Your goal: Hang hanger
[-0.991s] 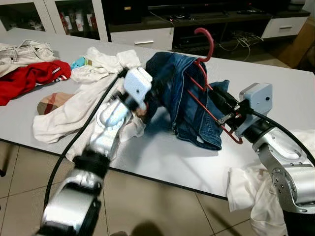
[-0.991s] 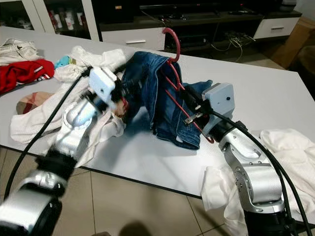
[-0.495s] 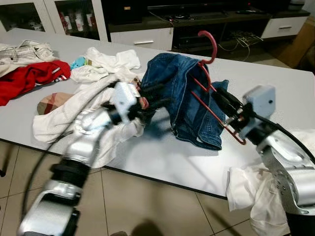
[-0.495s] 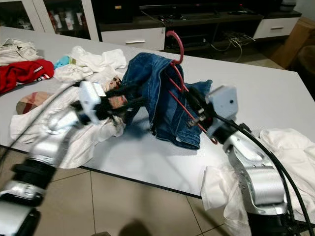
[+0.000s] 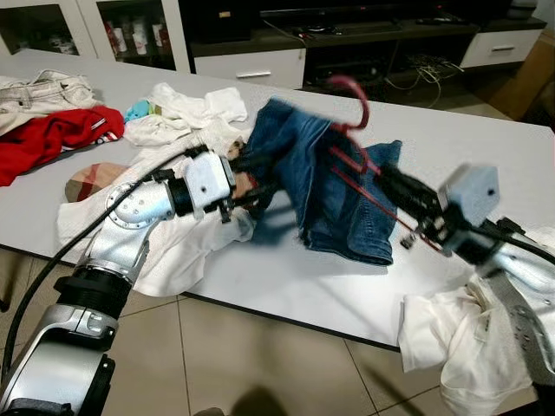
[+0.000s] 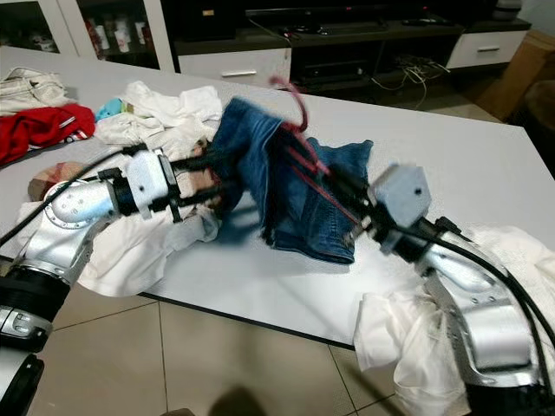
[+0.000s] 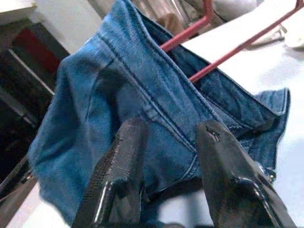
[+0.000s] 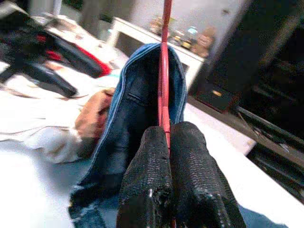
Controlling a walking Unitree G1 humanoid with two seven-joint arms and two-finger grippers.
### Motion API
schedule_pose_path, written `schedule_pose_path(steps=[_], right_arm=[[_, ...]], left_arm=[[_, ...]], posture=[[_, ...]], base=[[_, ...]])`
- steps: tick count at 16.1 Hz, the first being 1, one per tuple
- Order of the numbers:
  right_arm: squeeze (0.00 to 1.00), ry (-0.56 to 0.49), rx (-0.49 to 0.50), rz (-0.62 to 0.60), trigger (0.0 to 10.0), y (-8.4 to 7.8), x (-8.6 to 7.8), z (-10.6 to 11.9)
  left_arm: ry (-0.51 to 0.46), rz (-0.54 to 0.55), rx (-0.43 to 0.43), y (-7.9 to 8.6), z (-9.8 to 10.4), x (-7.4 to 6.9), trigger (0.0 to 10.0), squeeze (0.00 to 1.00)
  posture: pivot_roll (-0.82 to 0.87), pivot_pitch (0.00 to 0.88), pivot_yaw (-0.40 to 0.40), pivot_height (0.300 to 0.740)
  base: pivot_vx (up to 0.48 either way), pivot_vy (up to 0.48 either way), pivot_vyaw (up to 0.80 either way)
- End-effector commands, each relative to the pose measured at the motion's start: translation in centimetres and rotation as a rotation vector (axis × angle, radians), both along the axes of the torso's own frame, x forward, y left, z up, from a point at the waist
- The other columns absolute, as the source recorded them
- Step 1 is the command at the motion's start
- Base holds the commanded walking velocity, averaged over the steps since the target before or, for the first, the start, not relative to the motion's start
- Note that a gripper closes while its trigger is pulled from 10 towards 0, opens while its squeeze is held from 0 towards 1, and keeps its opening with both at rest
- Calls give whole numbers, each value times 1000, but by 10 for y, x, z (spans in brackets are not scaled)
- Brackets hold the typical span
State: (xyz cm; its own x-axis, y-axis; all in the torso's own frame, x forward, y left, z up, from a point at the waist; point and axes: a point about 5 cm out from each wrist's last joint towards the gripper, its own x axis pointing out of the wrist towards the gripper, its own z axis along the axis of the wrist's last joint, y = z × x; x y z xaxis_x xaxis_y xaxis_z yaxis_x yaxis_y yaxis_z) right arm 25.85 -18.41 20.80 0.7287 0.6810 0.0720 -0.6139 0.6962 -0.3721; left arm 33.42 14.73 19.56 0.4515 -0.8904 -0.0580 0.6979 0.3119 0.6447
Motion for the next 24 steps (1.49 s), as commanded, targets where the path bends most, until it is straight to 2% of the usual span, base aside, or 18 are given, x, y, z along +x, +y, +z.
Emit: schedule_pose_path(steps=[1,5,6,7,8,9,10,12,13,14,16,20,22,23,24], right_arm=[[0,-59,1,39,10000,-2,-5,12],[0,-83,-7,72,10000,-1,-7,10],[0,-85,-2,75,10000,0,-7,9],[0,-87,5,78,10000,3,-6,8],[0,-89,9,85,10000,7,-6,6],[0,-87,17,94,10000,11,-6,4],[0,-84,20,100,10000,14,-7,0],[0,-71,18,102,10000,19,-6,-11],[0,-67,11,101,10000,23,-5,-17],[0,-68,19,77,10000,26,-1,-20],[0,-63,54,40,10000,27,4,-22],[0,-57,87,-18,10000,25,13,-30],[0,-54,91,-39,10000,24,15,-36],[0,-52,91,-44,10000,23,15,-38],[0,-43,95,-57,10000,23,12,-42]], left_arm=[[-41,-20,33,-4,7,2,10000,0],[-87,-22,-8,2,22,9,10000,0],[-85,-23,-2,4,22,10,10000,114],[-93,-13,9,7,23,11,10000,408],[-103,-3,18,8,24,12,10000,396],[-109,0,16,9,25,13,10000,271],[-108,2,-3,9,26,14,10000,0],[50,-19,-128,10,15,12,10000,0],[150,14,-254,11,6,12,10000,0],[200,46,-350,11,-1,11,10000,0],[277,60,-460,5,-14,3,10000,0],[405,81,-540,-2,-38,-12,10000,0],[478,118,-672,-6,-47,-24,10000,0],[487,131,-704,-7,-49,-26,10000,0],[507,181,-768,-9,-56,-35,10000,0]], posture=[[-77,0,-19,740],[-79,0,-16,740],[-79,0,-16,740],[-84,0,-12,740],[-84,0,-12,740],[-84,0,-8,740],[-84,0,-8,740],[-82,0,-2,740],[-85,0,0,740],[-84,0,-3,740],[-74,0,-12,740],[-54,0,-28,740],[-57,0,-25,740],[-58,0,-24,740],[-61,0,-22,740]], base=[[0,0,0],[0,0,0],[0,0,0],[0,0,0],[0,0,0],[0,0,0],[0,0,0],[0,0,0],[0,0,0],[0,0,0],[0,0,0],[0,0,0],[0,0,0],[0,0,0],[0,0,0]])
